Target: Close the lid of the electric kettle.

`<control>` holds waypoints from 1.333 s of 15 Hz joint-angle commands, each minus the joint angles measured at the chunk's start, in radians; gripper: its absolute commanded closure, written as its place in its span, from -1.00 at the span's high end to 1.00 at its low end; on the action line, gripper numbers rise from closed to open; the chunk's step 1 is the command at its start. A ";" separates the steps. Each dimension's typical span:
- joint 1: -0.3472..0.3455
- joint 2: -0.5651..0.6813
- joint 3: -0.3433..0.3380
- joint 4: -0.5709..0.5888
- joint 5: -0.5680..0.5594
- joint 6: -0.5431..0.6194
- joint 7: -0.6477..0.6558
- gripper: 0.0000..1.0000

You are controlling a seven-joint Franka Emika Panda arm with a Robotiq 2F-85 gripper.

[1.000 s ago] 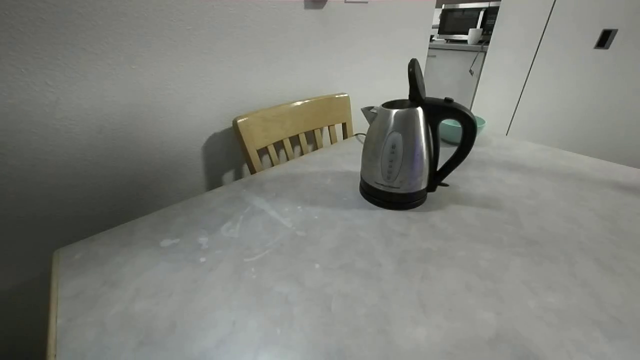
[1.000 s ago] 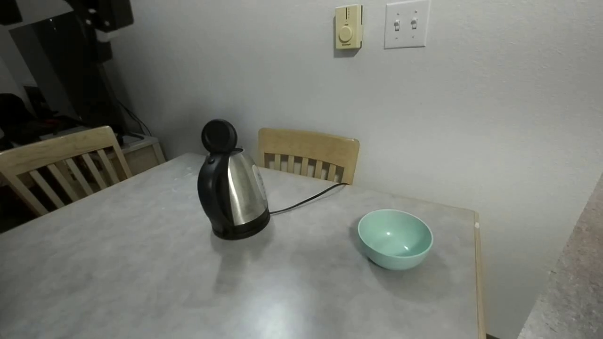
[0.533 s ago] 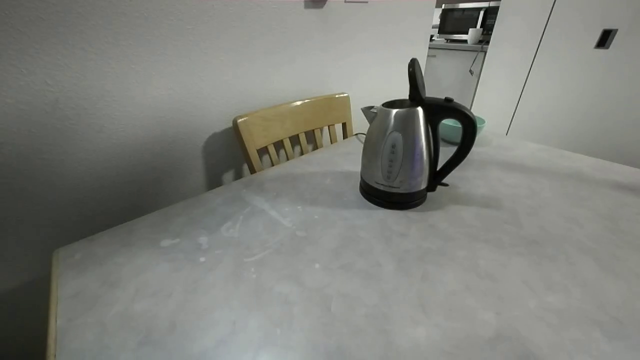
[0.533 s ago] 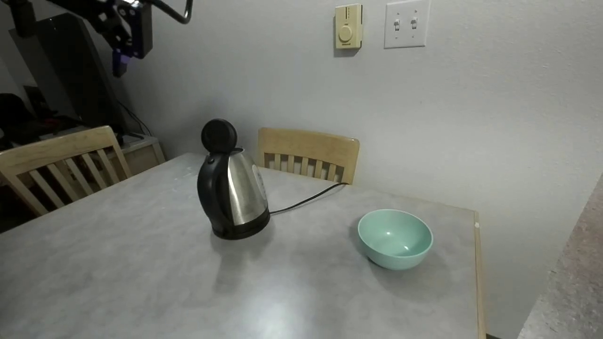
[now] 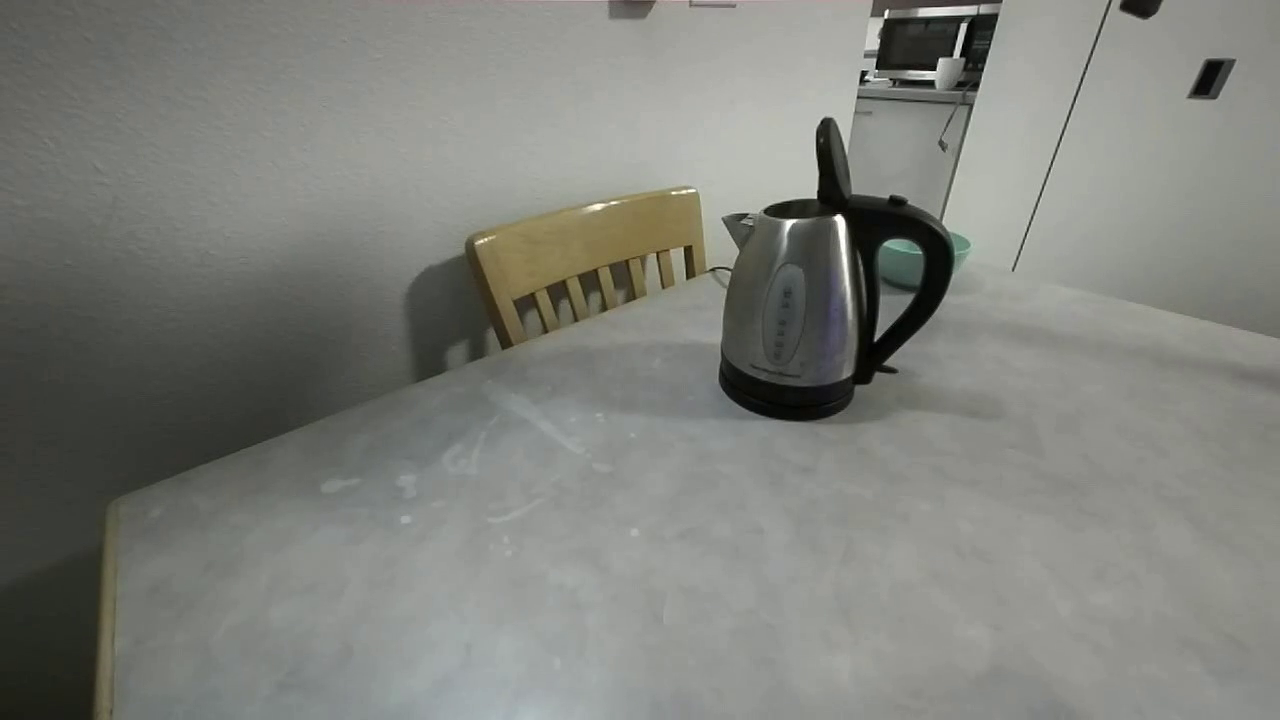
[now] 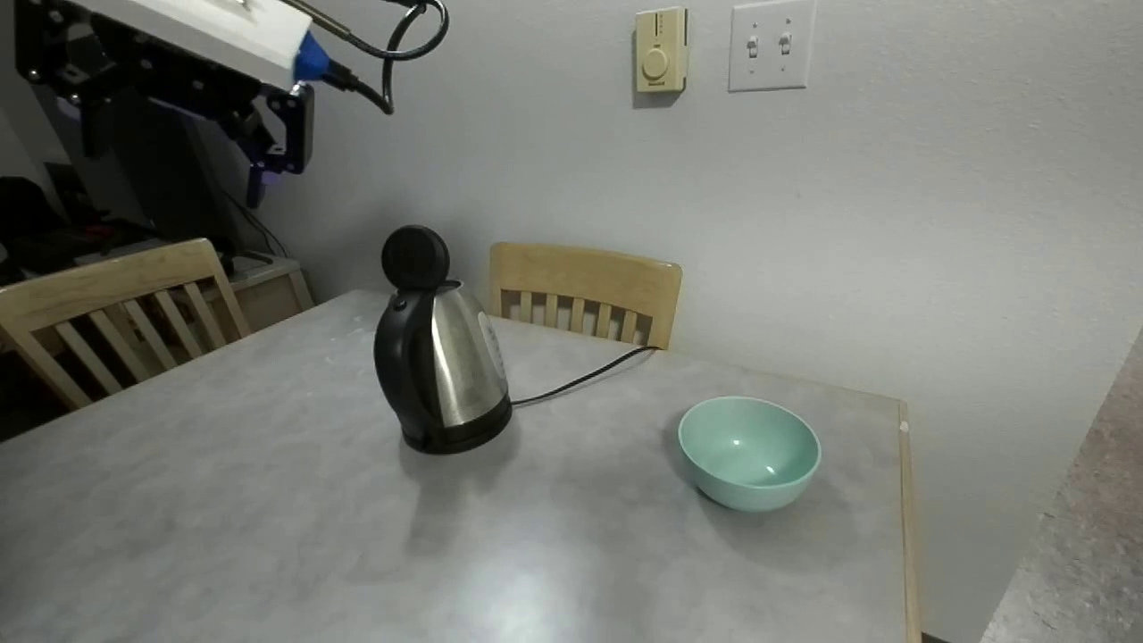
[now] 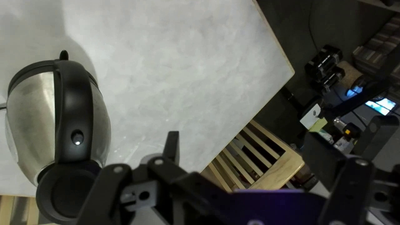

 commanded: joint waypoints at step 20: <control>-0.019 0.125 0.154 -0.127 0.381 0.785 -0.348 -1.00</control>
